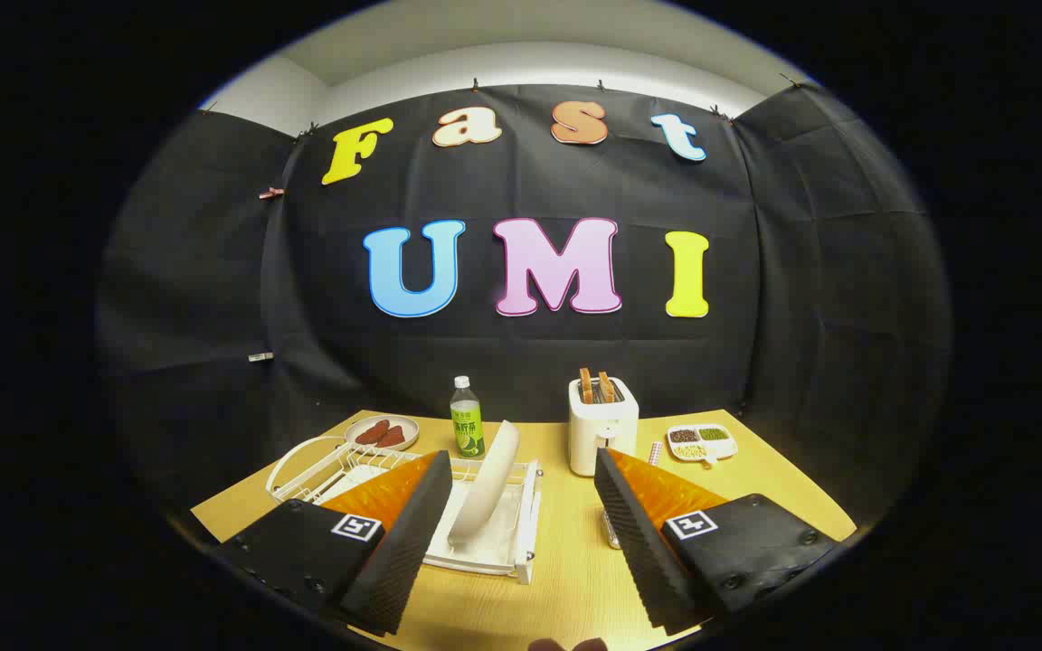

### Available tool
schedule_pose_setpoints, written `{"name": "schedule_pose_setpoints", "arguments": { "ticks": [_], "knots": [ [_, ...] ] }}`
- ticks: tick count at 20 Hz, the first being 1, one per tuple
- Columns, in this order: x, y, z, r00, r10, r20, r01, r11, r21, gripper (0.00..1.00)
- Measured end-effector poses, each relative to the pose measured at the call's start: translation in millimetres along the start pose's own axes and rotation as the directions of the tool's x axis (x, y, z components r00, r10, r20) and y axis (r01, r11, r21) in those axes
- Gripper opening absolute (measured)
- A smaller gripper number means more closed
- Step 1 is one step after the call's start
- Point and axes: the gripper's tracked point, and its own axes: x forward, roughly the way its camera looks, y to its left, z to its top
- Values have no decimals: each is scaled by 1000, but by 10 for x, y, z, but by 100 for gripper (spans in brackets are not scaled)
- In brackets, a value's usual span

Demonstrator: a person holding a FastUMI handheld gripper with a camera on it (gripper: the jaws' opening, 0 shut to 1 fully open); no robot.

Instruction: Take the plate from the dish rack, then take the spoon from the basket and place it into the plate.

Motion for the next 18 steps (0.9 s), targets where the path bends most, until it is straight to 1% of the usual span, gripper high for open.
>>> {"name": "schedule_pose_setpoints", "arguments": {
  "ticks": [7, 18],
  "knots": [
    [84, 108, -92, 998, 24, -56, -22, 999, 32, 98],
    [246, 155, -177, 992, 28, -119, -20, 997, 71, 100]
  ]
}}
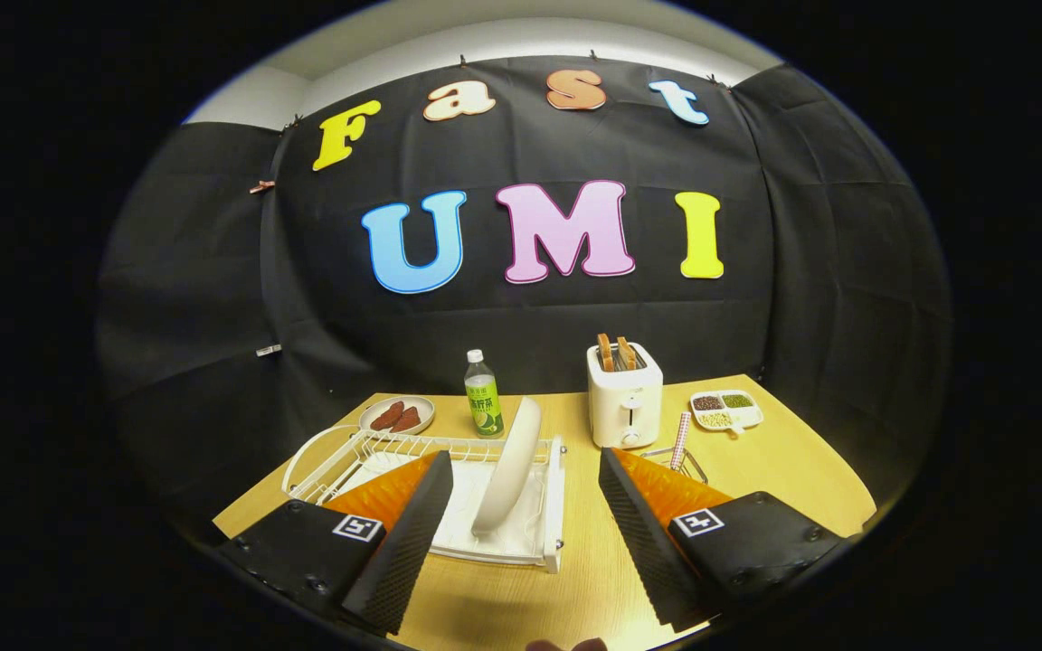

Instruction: Take the plate from the dish rack, then take the spoon from the basket and place it into the plate.

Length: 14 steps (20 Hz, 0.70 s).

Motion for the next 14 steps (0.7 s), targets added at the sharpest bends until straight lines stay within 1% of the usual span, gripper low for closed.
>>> {"name": "schedule_pose_setpoints", "arguments": {
  "ticks": [4, 8, 11, 14],
  "knots": [
    [189, -75, 24, 999, -4, -46, 6, 999, 43, 99],
    [472, -81, 33, 995, -2, -103, 12, 995, 97, 99],
    [701, -51, -61, 986, 13, -165, 12, 989, 145, 99],
    [954, -62, -203, 972, 10, -233, 35, 981, 190, 99]
  ]
}}
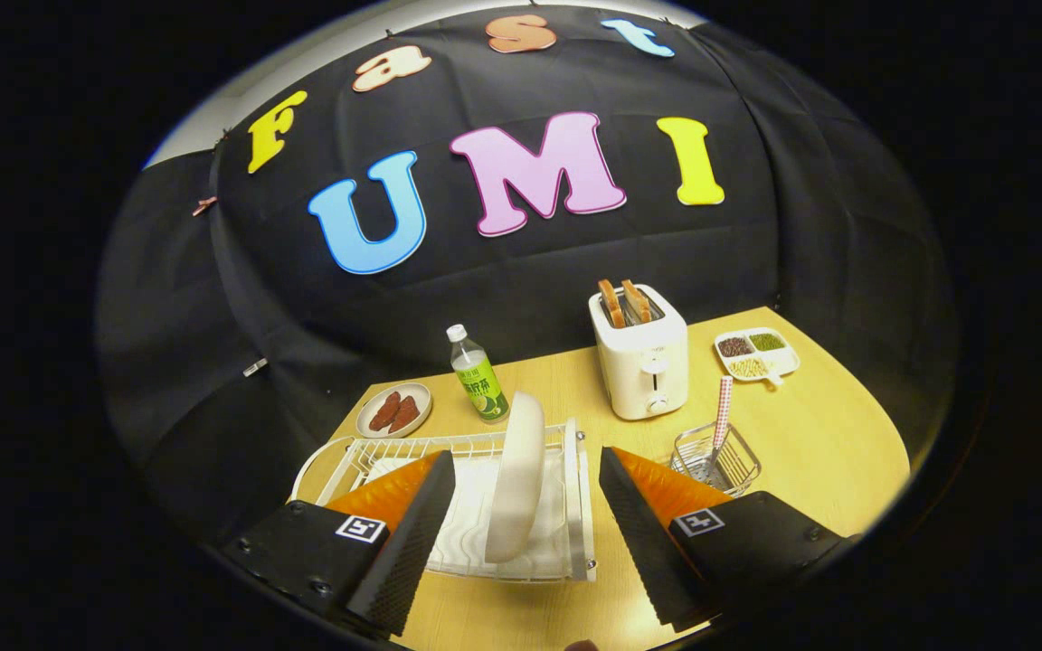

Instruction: Take the plate from the dish rack, then take the spoon from the basket and place it into the plate.

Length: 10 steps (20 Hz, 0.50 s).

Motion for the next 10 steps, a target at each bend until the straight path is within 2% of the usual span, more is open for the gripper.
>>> {"name": "schedule_pose_setpoints", "arguments": {
  "ticks": [5, 8, 10],
  "knots": [
    [374, -96, -214, 992, -41, -118, 46, 998, 47, 98],
    [545, -28, -327, 985, -28, -171, 43, 995, 85, 97],
    [609, 56, -380, 980, -16, -199, 30, 997, 68, 91]
  ]
}}
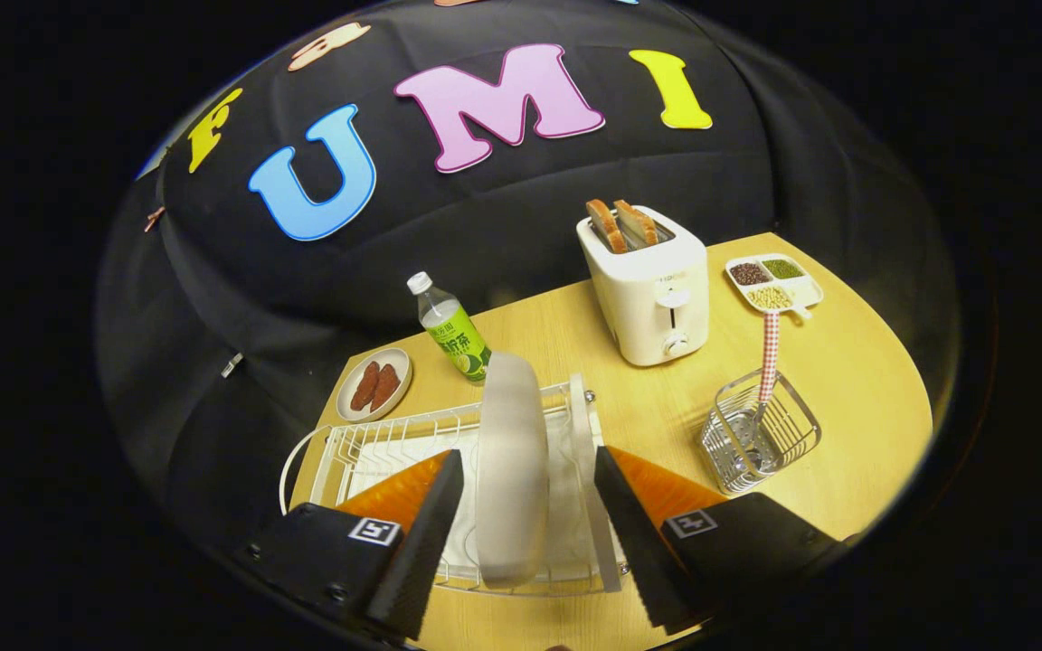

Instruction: Take the plate from the dish rack, then take the spoon from the basket and place it into the plate.

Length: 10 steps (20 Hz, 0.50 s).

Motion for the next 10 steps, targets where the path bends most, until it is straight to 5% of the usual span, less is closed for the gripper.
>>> {"name": "schedule_pose_setpoints", "arguments": {
  "ticks": [1, 5, 10],
  "knots": [
    [36, 66, -36, 1000, 14, -25, -14, 1000, -22, 76],
    [88, 117, -144, 995, 11, -104, -11, 1000, -4, 52],
    [79, -93, -101, 988, -67, -142, 66, 998, -16, 37]
  ]
}}
